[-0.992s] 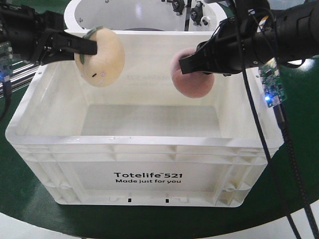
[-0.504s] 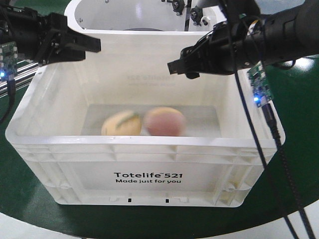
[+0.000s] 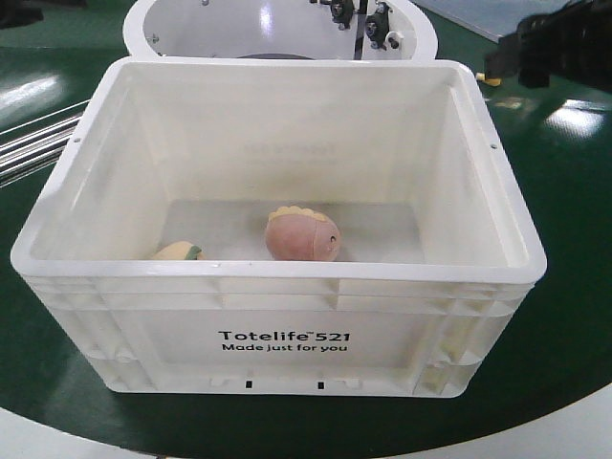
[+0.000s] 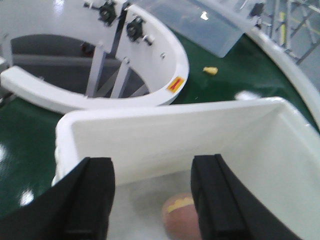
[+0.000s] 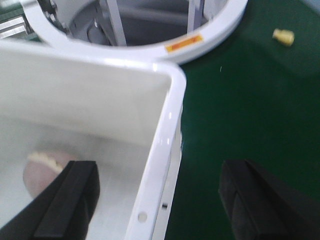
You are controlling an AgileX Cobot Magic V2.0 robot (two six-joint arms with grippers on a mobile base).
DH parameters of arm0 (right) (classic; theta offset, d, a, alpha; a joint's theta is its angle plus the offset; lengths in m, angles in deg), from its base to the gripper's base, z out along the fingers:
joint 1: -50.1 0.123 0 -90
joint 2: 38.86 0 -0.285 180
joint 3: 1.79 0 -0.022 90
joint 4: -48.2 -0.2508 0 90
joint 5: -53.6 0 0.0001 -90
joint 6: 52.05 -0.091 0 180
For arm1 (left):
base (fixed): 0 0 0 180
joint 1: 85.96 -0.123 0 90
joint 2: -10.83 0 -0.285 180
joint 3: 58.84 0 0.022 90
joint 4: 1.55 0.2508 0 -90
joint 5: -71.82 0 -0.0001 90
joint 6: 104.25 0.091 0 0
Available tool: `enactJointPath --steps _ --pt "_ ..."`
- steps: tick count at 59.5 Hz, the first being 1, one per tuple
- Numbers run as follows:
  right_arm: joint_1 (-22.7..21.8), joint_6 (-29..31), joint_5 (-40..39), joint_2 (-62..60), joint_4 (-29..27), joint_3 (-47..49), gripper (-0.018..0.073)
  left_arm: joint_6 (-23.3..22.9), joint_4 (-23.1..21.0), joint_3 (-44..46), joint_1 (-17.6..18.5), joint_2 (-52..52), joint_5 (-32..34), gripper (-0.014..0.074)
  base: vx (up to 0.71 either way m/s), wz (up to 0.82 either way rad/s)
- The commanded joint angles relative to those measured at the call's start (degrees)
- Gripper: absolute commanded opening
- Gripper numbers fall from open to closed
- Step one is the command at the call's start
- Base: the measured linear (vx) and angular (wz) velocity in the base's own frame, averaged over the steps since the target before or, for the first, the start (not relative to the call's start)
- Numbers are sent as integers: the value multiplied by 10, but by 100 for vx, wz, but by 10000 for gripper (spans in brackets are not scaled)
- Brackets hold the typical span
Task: Place moving items into box and shelve
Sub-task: 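Grip the tote's side rims with both grippers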
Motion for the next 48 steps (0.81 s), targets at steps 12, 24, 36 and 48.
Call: enactJointPath --steps 12,24,36,48 --pt "-3 4 -101 10 -100 -117 552 -45 12 -92 2 8 3 435 0 0" --pt "-3 0 -101 22 -120 -140 475 -42 10 -99 3 47 -39 435 0 0" --pt "-3 7 -112 28 -165 -140 309 -42 10 -99 3 74 -83 388 0 0" --pt "-3 7 -86 51 -167 -140 48 -42 -24 -90 3 71 -80 149 0 0"
